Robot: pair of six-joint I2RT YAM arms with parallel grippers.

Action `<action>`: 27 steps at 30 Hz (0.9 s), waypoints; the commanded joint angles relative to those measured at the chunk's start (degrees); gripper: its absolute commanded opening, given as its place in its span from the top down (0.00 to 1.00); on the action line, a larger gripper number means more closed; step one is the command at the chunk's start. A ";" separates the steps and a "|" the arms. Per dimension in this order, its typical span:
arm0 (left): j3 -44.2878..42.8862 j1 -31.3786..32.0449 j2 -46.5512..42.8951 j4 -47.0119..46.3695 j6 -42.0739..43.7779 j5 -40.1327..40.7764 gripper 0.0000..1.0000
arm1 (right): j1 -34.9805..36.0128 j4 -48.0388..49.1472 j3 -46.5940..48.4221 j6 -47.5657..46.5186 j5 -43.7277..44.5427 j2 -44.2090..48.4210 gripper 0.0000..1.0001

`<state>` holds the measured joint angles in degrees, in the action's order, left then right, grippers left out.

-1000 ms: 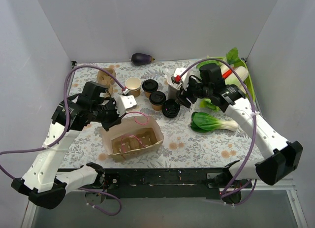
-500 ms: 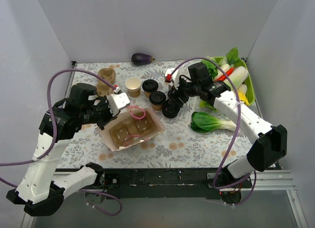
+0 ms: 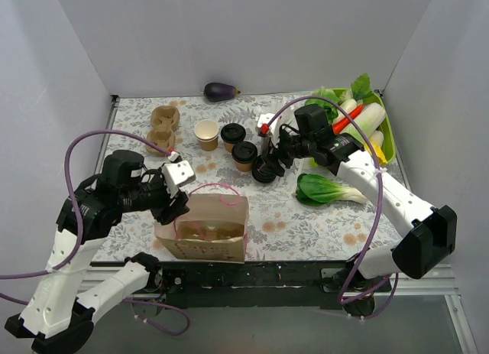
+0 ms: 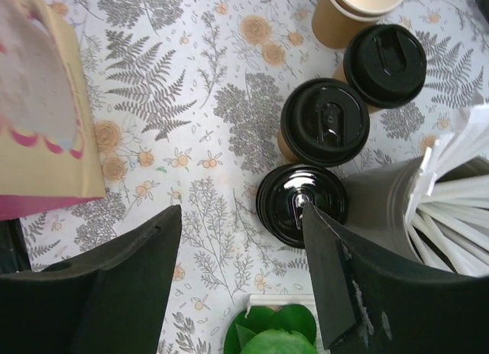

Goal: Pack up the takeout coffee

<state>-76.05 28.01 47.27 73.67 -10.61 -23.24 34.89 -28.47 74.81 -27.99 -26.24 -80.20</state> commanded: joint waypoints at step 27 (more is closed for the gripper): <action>-11.93 -1.11 10.48 0.95 -1.87 12.79 0.02 | 4.22 -19.34 44.02 -9.98 9.19 -39.41 0.14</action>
<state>-87.37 27.57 57.30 74.28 -12.82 -10.85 39.03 -43.05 116.51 -35.57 -19.18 -119.07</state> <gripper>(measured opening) 0.981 0.857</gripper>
